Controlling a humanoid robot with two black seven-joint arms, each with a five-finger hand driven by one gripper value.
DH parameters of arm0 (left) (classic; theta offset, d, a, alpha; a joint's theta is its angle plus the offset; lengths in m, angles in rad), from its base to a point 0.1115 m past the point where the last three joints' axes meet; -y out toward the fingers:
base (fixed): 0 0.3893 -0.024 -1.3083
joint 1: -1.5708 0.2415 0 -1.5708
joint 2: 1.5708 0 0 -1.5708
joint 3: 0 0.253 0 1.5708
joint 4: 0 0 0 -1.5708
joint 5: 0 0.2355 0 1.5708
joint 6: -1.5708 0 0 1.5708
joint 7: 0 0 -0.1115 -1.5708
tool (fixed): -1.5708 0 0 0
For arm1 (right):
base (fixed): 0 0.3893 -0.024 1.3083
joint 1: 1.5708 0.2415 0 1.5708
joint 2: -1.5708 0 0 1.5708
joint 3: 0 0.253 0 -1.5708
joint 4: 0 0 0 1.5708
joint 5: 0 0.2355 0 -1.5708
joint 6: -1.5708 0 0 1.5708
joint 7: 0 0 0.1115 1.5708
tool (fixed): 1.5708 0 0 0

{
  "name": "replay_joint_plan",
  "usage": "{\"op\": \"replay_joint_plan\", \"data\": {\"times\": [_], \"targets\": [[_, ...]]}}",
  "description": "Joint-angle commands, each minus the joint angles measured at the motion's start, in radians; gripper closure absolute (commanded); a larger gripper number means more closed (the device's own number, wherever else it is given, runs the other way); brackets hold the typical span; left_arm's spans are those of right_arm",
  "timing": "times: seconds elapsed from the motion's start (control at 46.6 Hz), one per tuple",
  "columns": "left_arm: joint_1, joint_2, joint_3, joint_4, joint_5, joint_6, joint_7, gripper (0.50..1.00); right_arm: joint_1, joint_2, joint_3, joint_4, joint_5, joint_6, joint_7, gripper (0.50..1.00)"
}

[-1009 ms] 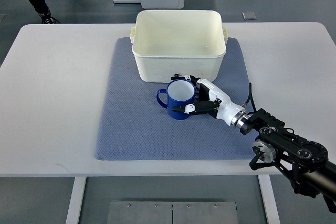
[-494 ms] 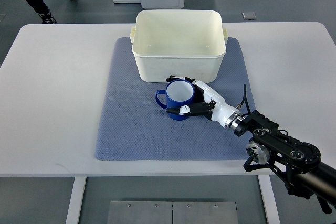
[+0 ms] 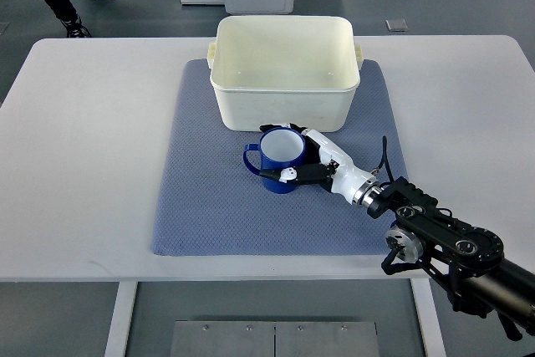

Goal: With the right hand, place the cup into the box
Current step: 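Close the right hand's fingers around the blue mug body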

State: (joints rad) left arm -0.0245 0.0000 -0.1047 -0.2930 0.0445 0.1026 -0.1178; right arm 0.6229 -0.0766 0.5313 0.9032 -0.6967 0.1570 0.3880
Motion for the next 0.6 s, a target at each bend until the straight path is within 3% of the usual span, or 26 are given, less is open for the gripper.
{"op": "replay_joint_plan", "data": {"times": [0.0, 0.215, 0.579], "targets": [[0.0, 0.0, 0.0, 0.0, 0.0, 0.0, 0.0, 0.5, 0.004, 0.0, -0.002, -0.001, 0.0, 0.0, -0.005, 1.0], [0.0, 0.0, 0.0, 0.0, 0.0, 0.0, 0.001, 0.5, 0.006, 0.008, -0.002, -0.001, 0.002, -0.065, -0.001, 1.0], [0.0, 0.0, 0.0, 0.0, 0.0, 0.0, 0.0, 0.5, 0.009, -0.072, -0.004, 0.054, 0.01, -0.063, 0.034, 1.0]]}}
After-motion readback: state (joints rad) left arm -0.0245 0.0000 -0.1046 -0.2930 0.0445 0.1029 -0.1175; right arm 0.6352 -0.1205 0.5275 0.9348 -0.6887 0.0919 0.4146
